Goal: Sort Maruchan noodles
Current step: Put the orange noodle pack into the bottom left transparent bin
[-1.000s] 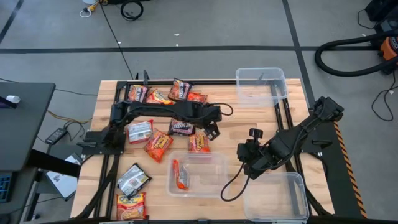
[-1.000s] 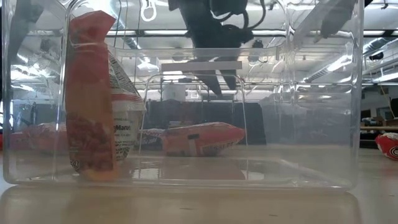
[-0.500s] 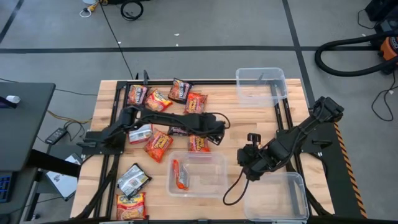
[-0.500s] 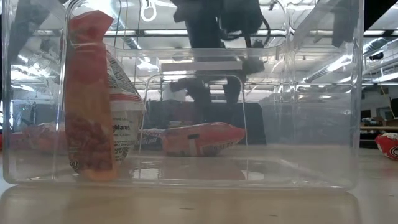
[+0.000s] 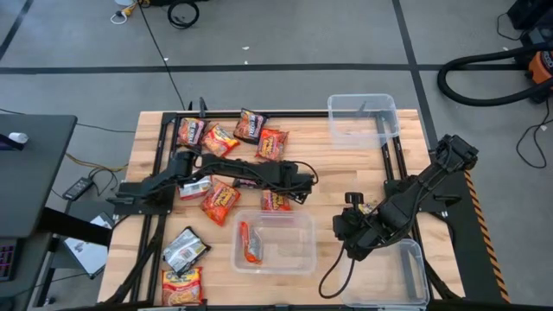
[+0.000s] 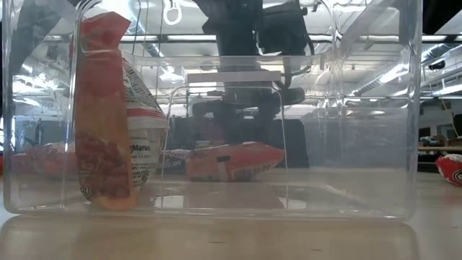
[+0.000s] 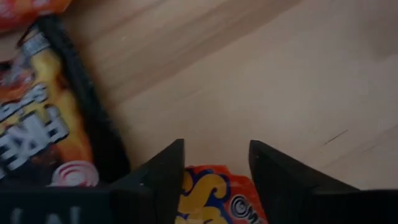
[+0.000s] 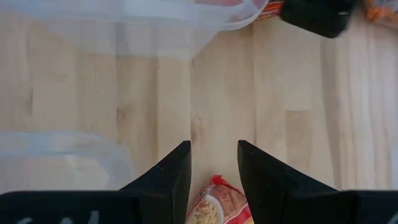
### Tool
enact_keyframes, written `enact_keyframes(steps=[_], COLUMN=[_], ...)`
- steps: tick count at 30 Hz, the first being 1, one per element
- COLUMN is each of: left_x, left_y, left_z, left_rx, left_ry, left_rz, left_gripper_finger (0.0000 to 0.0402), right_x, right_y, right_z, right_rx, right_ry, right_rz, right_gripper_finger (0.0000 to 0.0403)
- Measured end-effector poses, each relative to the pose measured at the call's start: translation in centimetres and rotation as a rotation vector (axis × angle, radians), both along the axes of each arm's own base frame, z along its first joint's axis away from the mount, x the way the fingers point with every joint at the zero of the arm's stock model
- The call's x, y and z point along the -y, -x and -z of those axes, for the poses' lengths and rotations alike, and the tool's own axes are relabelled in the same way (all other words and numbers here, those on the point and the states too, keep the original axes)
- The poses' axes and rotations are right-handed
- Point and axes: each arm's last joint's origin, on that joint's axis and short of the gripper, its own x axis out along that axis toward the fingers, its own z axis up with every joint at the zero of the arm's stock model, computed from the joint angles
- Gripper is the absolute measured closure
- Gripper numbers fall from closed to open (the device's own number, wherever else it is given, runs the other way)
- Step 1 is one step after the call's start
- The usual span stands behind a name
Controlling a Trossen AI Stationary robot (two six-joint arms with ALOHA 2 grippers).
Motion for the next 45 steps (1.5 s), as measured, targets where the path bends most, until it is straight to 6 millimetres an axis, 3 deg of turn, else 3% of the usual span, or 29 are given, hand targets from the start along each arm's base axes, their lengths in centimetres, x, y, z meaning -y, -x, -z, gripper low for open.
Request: enact_keyframes(steps=[9,12,17,21,27,34,37,40,45], left_x=[-0.1,-0.9,-4.0,-6.1,-6.7,-6.3,-4.9,-2.1,2.2], left_y=[0.1,0.2,0.5,0.6,0.7,0.1,-0.7,-1.2,-1.0], left_z=[0.0,-0.1,-1.0,-1.4,-1.3,-2.7,-4.5,-6.1,-6.0], left_rx=[-0.036,-0.045,-0.070,-0.118,-0.162,-0.067,-0.019,0.017,-0.006], left_ry=[-0.016,-0.027,-0.100,-0.168,-0.114,-0.002,-0.053,-0.123,-0.188], left_rz=[0.063,0.079,0.105,0.245,0.466,0.454,0.483,0.517,0.553], left_gripper_finger=[0.0384,0.0393,0.0397,0.0392,0.0354,0.0271,0.0242,0.0226,0.0221], right_x=[-0.1,-0.1,-0.4,-0.9,-1.4,-1.2,-0.9,-0.7,-0.8], right_y=[0.1,0.1,0.3,0.7,1.1,0.9,0.7,0.5,0.6], right_z=[0.0,0.0,0.0,0.0,0.0,0.0,0.0,0.0,0.0], right_rx=[0.005,0.008,0.010,0.008,-0.005,-0.003,-0.004,-0.006,-0.011], right_ry=[0.003,-0.004,-0.009,-0.010,-0.046,-0.053,-0.053,-0.054,-0.060], right_rz=[0.001,0.017,0.014,-0.010,-0.014,0.009,0.023,0.029,0.027], right_gripper_finger=[0.0266,0.0266,0.0266,0.0266,0.0266,0.0266,0.0266,0.0266,0.0266])
